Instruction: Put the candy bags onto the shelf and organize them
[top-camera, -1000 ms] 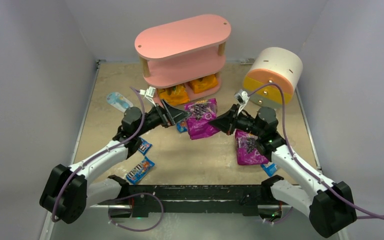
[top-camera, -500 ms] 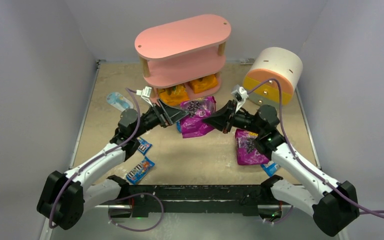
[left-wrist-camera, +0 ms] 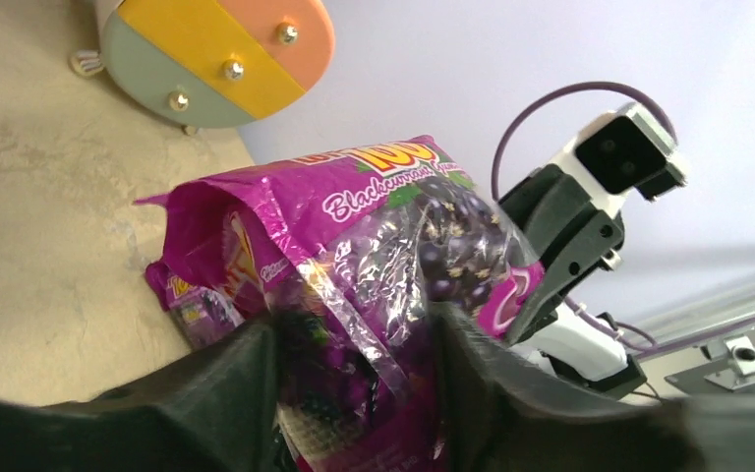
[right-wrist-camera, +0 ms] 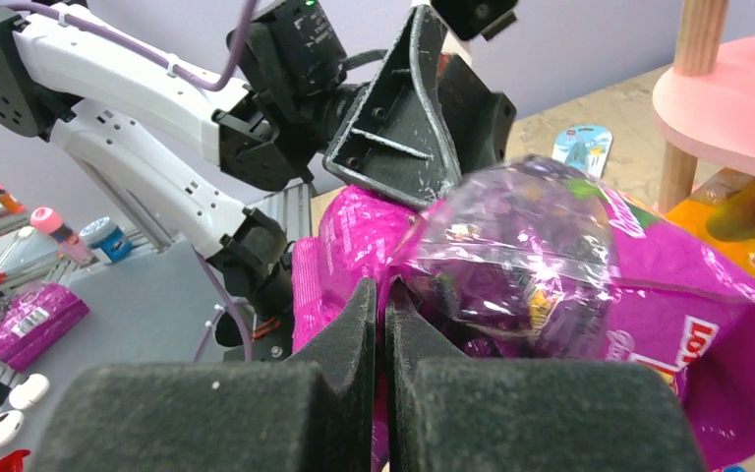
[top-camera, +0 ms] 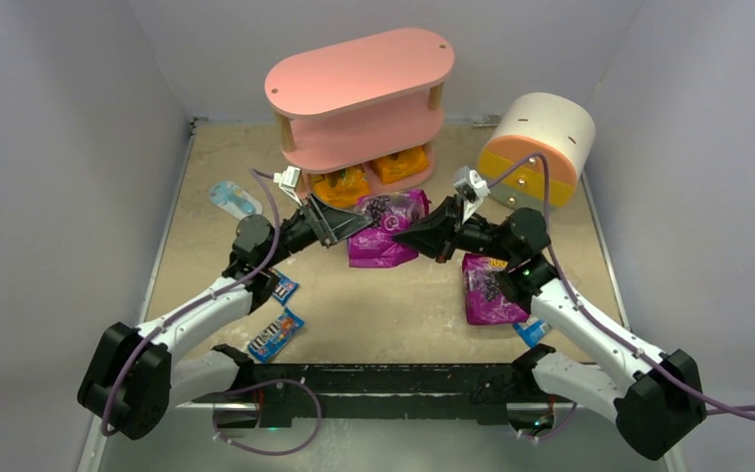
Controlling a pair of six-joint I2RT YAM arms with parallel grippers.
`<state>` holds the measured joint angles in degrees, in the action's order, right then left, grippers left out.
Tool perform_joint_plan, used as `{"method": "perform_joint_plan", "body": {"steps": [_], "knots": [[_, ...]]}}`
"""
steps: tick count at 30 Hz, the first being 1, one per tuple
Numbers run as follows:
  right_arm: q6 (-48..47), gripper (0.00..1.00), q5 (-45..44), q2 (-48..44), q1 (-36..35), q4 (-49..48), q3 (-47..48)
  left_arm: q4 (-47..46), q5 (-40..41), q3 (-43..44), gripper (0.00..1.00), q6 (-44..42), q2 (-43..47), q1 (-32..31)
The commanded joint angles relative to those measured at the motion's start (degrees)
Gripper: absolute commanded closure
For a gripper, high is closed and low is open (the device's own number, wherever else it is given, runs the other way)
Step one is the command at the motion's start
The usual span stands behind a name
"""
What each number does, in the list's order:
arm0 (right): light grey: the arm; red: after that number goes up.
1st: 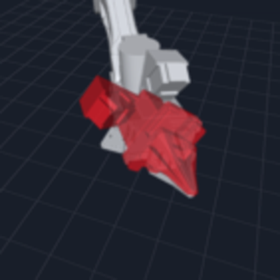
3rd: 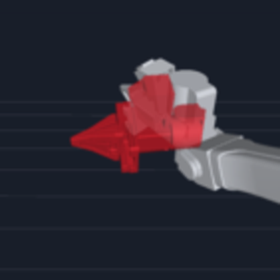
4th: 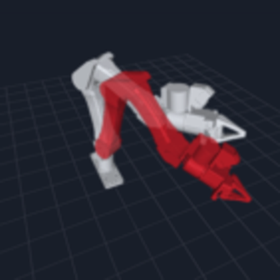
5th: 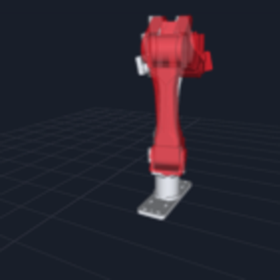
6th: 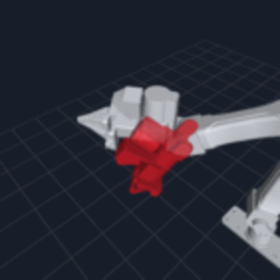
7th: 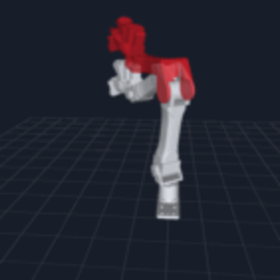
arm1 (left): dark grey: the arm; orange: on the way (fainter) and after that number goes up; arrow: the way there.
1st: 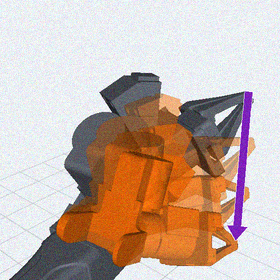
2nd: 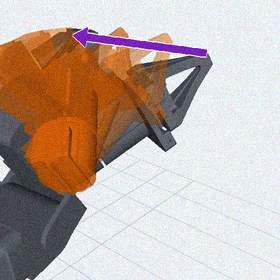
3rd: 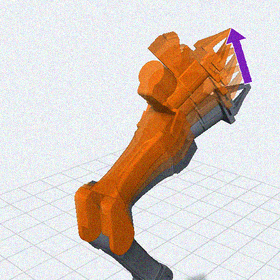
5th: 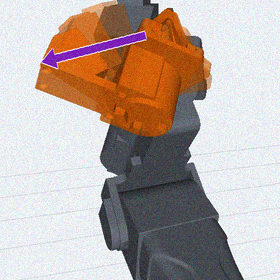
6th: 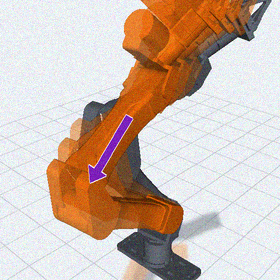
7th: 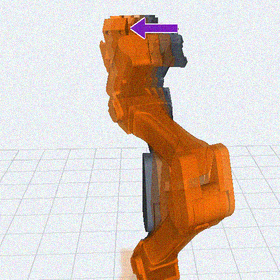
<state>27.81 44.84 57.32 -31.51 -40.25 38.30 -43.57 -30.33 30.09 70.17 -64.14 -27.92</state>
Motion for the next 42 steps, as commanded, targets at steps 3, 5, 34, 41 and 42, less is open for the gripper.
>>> {"method": "perform_joint_plan", "body": {"steps": [3,5,34,41,42], "knots": [[-2.0,1.0,-0.7,-0.7,-0.6,-4.9,2.1,-8.4,-2.5,0.9,0.84,1.6,0.8,-0.9],[-3.1,1.0,-2.7,-1.4,-0.5,-1.4,1.7,-5.5,-1.8,1.5,1.0,-0.5,1.9,-0.9],[51.4,0.02,-42.2,13.5,-7.0,-31.0,-7.3,-1.5,45.5,11.1,1.0,-30.1,5.2,-6.8],[59.1,0.02,-48.8,20.4,-10.4,-36.9,-6.0,-9.8,49.0,10.2,1.0,-30.7,4.6,-9.9],[58.8,0.02,-49.1,20.9,-10.6,-36.7,-5.3,-9.6,48.6,10.7,1.0,-30.8,4.4,-10.1]]}}
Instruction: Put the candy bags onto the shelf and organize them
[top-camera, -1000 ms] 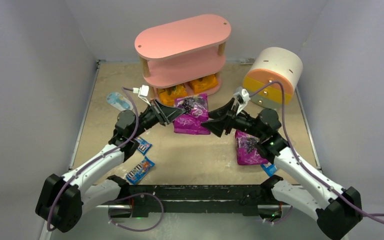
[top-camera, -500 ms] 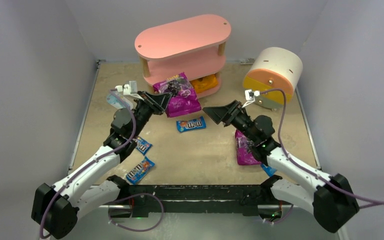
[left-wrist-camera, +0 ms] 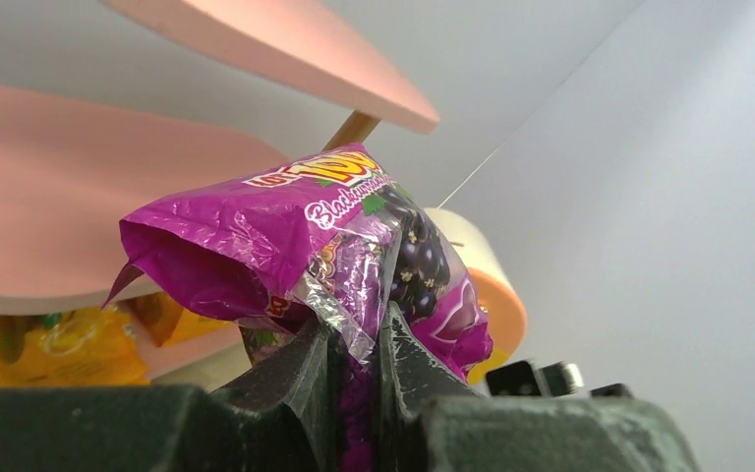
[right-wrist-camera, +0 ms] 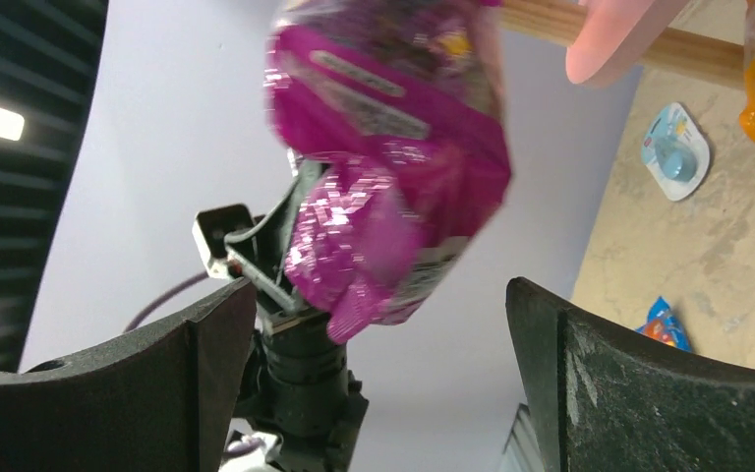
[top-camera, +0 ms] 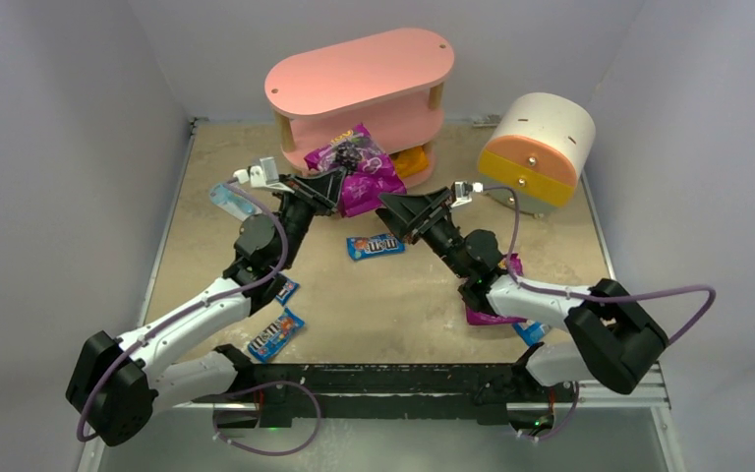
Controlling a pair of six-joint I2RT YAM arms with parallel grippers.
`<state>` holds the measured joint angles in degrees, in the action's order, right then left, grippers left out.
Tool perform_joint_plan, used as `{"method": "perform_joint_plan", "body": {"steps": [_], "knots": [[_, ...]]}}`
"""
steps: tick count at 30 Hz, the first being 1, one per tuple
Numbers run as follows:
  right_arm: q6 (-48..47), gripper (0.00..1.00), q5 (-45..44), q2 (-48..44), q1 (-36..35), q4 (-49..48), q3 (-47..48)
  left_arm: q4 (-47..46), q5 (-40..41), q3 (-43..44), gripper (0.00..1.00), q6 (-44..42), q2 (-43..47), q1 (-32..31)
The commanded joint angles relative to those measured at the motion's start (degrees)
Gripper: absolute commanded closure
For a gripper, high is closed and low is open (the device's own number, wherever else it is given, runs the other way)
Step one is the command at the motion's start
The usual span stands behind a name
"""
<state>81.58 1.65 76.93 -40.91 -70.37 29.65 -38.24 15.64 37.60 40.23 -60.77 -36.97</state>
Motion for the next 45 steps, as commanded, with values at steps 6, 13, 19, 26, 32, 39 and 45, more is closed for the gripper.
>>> {"method": "perform_joint_plan", "body": {"steps": [6,13,19,26,32,39,45], "knots": [[4.6,0.02,-7.4,4.6,-1.4,-5.7,8.4,-18.0,-0.8,2.5,1.0,-2.2,-0.3,-2.0],[4.4,0.06,-7.1,8.7,-1.4,-5.8,13.7,-23.6,-2.7,-0.9,1.0,-1.4,-1.1,-2.3],[3.4,0.24,-9.6,9.3,-1.4,-6.8,14.4,-22.1,-3.2,-1.0,1.0,-2.7,-1.5,-2.5],[4.3,0.69,-9.1,8.4,-1.3,-5.9,12.7,-15.2,0.3,-1.9,0.85,-4.6,-1.2,-2.6],[2.7,0.88,-5.1,5.8,2.1,-4.9,6.9,4.2,5.8,-2.2,0.16,-9.1,6.6,-2.5],[-4.8,0.93,3.2,1.9,8.9,2.9,4.8,32.7,13.8,-3.1,0.09,-8.4,20.0,-2.5],[-14.5,0.92,3.1,-3.5,10.3,15.3,10.9,44.7,13.3,-7.0,0.07,-6.3,32.1,-2.5]]}}
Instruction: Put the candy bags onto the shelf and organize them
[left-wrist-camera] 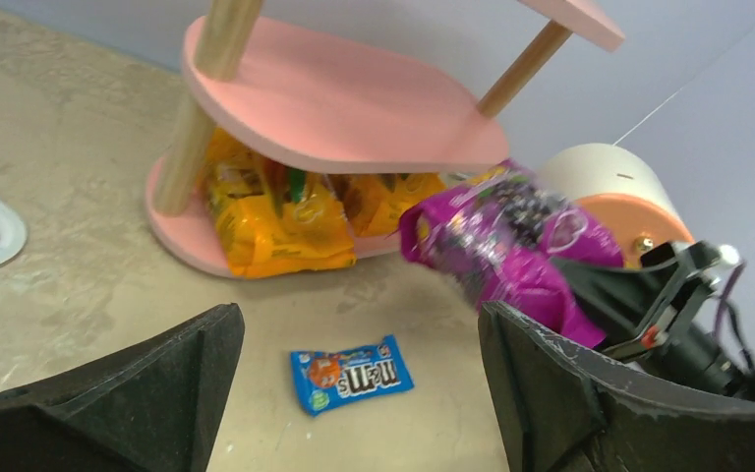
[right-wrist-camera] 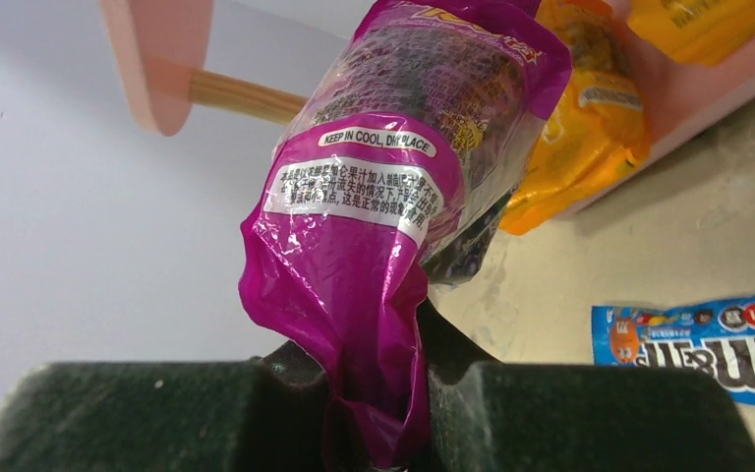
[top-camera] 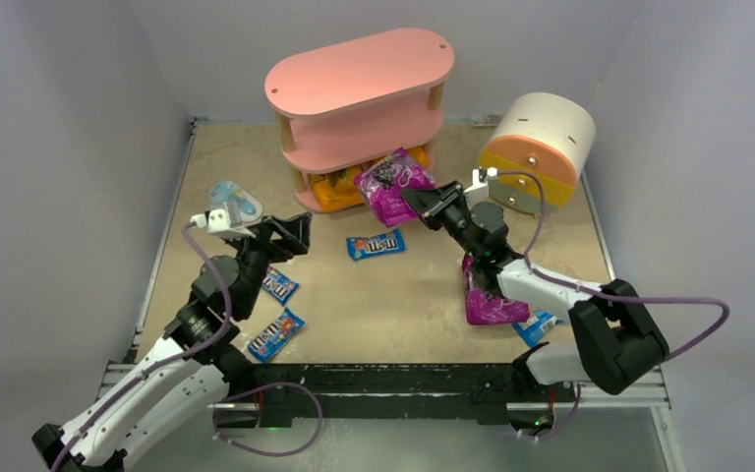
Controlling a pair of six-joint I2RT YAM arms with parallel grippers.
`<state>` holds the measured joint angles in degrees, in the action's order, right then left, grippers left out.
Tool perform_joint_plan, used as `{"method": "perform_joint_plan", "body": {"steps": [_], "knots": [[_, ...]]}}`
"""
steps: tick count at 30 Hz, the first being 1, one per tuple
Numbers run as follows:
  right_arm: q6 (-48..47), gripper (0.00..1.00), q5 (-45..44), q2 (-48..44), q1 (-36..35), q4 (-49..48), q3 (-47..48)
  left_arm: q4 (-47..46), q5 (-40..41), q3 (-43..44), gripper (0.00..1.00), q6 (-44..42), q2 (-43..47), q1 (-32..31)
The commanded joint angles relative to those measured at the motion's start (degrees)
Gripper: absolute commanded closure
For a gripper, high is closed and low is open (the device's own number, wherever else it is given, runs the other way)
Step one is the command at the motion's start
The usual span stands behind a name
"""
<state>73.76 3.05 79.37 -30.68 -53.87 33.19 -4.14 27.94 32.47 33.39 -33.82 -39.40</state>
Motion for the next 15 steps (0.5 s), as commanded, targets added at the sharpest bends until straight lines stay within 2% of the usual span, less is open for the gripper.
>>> {"method": "perform_joint_plan", "body": {"steps": [1,4,10,15], "knots": [[-6.7,0.91,0.9,-6.4,0.1,-0.2,8.0,10.7,0.6,-2.4,0.06,0.8,6.5,-0.1],[-6.1,0.91,2.7,-6.0,1.6,-0.1,10.0,10.8,-0.3,-3.4,0.05,0.6,8.4,0.0],[-4.9,0.9,4.9,-2.9,4.5,-1.7,14.2,12.5,-0.9,-2.3,0.04,-0.4,6.9,-0.1],[-2.0,0.9,6.8,3.3,7.5,-4.0,18.0,14.4,-0.1,-1.1,0.02,-0.2,6.4,-0.1]]}}
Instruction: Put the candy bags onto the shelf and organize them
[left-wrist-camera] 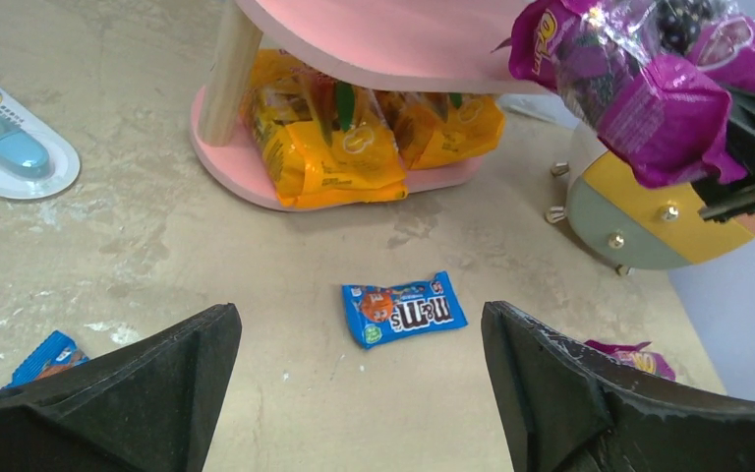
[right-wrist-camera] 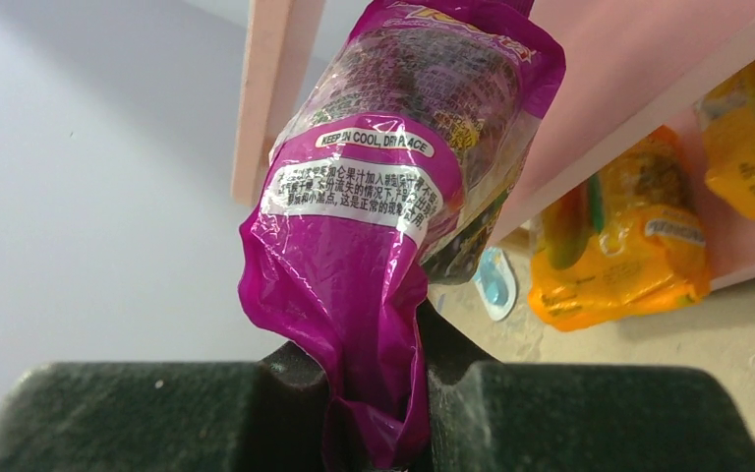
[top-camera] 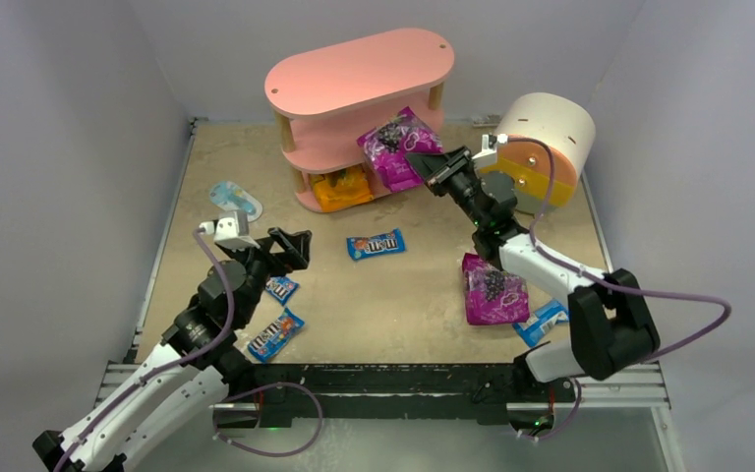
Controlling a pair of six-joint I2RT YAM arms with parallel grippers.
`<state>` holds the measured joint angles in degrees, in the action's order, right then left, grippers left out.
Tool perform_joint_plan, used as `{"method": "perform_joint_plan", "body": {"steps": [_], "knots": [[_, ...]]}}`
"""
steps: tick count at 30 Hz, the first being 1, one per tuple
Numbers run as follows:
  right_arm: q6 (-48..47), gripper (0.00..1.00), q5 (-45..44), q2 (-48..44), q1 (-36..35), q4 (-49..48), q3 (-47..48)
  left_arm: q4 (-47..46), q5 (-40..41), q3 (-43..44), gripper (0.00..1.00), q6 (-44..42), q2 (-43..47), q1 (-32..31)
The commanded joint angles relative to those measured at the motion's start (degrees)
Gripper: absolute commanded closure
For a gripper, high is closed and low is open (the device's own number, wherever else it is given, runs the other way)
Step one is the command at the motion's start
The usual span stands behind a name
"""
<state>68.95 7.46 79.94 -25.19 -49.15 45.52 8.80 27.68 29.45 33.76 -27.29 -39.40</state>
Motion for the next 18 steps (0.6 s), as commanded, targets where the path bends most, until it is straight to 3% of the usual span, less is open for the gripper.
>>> {"method": "perform_joint_plan", "body": {"steps": [1,8,13,18], "knots": [[3.6,0.9,2.9,4.2,2.5,-9.7,6.7,1.5,0.2,1.9,0.02,-0.7,0.2,-0.1],[4.5,0.91,3.8,17.4,5.7,-6.5,19.6,1.2,2.0,0.3,0.01,-0.7,3.5,0.0],[-3.2,0.87,-0.9,24.4,6.2,12.2,33.2,2.9,4.7,-0.4,0.01,0.7,5.6,0.0],[-4.3,0.87,-5.5,29.0,6.6,17.0,38.9,4.2,6.5,-0.5,0.0,1.8,6.7,0.0]]}}
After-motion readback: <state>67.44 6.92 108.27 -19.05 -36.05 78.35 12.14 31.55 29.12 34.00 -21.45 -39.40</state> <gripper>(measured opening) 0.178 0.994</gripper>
